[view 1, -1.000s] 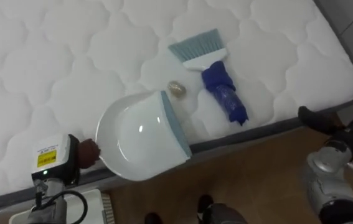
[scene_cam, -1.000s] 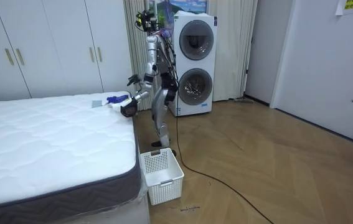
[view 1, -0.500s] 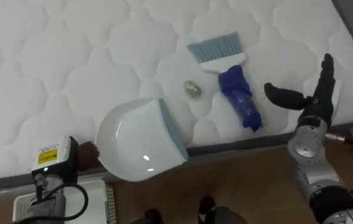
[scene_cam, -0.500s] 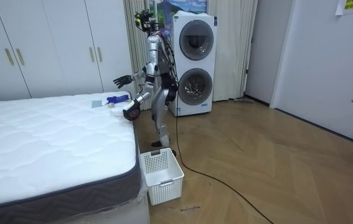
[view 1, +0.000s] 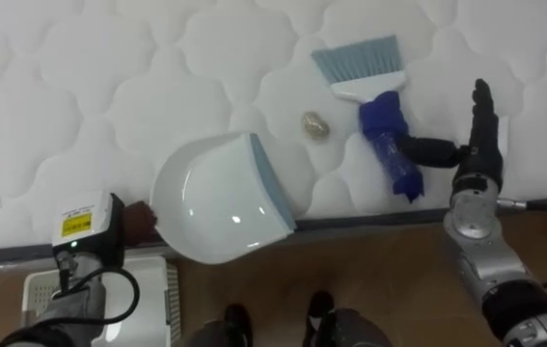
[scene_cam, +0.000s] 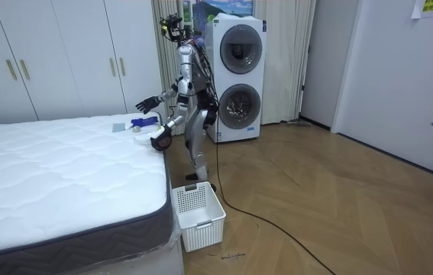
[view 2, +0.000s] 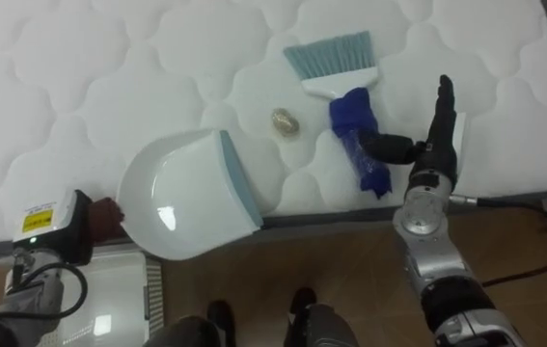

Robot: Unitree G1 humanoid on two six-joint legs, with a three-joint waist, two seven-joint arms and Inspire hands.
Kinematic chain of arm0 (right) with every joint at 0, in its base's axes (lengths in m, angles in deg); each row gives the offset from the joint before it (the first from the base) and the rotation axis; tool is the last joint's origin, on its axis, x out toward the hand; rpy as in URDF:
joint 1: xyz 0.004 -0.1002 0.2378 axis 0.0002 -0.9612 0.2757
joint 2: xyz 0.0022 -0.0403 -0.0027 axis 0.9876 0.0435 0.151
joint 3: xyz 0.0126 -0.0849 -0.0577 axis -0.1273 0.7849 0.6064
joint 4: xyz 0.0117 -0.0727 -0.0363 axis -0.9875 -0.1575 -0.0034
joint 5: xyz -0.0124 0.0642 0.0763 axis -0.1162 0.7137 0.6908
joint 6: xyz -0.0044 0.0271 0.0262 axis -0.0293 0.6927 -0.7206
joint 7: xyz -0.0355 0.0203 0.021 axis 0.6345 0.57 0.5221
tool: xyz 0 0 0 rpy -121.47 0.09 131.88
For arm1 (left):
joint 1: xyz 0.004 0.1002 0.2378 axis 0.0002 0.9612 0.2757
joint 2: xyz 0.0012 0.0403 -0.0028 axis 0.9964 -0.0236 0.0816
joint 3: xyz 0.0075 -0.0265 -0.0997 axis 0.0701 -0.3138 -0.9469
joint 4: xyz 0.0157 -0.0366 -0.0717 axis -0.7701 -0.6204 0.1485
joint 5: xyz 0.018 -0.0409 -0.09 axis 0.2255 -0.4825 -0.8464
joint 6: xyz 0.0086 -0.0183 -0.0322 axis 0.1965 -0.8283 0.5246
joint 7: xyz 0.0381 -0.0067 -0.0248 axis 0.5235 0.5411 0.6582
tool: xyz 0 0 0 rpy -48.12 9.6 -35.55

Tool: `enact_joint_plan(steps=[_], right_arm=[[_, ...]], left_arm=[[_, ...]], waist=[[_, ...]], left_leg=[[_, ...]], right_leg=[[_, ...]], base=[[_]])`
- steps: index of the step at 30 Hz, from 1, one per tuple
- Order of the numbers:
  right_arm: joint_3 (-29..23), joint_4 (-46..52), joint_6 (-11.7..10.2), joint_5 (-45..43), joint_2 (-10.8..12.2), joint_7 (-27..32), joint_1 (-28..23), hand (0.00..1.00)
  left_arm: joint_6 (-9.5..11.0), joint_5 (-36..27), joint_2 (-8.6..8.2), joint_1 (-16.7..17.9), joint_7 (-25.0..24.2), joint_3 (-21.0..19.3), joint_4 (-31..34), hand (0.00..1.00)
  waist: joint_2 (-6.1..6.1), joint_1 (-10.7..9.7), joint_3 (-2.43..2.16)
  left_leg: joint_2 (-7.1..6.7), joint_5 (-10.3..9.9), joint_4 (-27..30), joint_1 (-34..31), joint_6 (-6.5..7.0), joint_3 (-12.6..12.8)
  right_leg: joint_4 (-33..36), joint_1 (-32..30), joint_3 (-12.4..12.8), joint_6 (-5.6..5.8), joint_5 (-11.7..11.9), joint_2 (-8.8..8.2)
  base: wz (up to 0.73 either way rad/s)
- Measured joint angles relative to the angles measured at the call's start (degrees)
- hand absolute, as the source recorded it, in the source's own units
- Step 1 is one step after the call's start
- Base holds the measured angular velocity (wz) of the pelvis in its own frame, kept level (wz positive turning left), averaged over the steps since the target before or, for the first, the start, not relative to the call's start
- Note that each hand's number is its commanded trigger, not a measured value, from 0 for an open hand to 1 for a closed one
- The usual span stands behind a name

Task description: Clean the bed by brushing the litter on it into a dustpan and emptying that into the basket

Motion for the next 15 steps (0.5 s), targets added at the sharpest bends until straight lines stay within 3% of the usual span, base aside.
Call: enact_joint_plan(steps=[9, 15], right_arm=[[0.3, -2.8, 0.8, 2.1, -0.1, -4.3, 1.6, 0.00], [0.3, -4.1, 1.4, 4.0, -0.8, -6.0, 2.0, 0.00]], left_arm=[[-0.6, 0.9, 2.43, 0.0, 0.0, 0.0, 2.2, 1.00], [-1.2, 1.8, 2.67, -0.1, 0.2, 0.0, 4.5, 1.00]], waist=[[-0.01, 0.4, 0.00], [0.07, 1.1, 0.04]], left_leg=[[-0.14, -1.0, 1.8, -1.1, -0.27, -0.2], [0.02, -1.0, 3.6, -3.5, -0.28, -0.3]], right_leg=[[3.2, -1.5, -0.1, -0.36, -2.1, -1.00], [4.8, -3.9, -0.2, -0.78, -2.5, -1.36]], base=[[0.04], [0.00]])
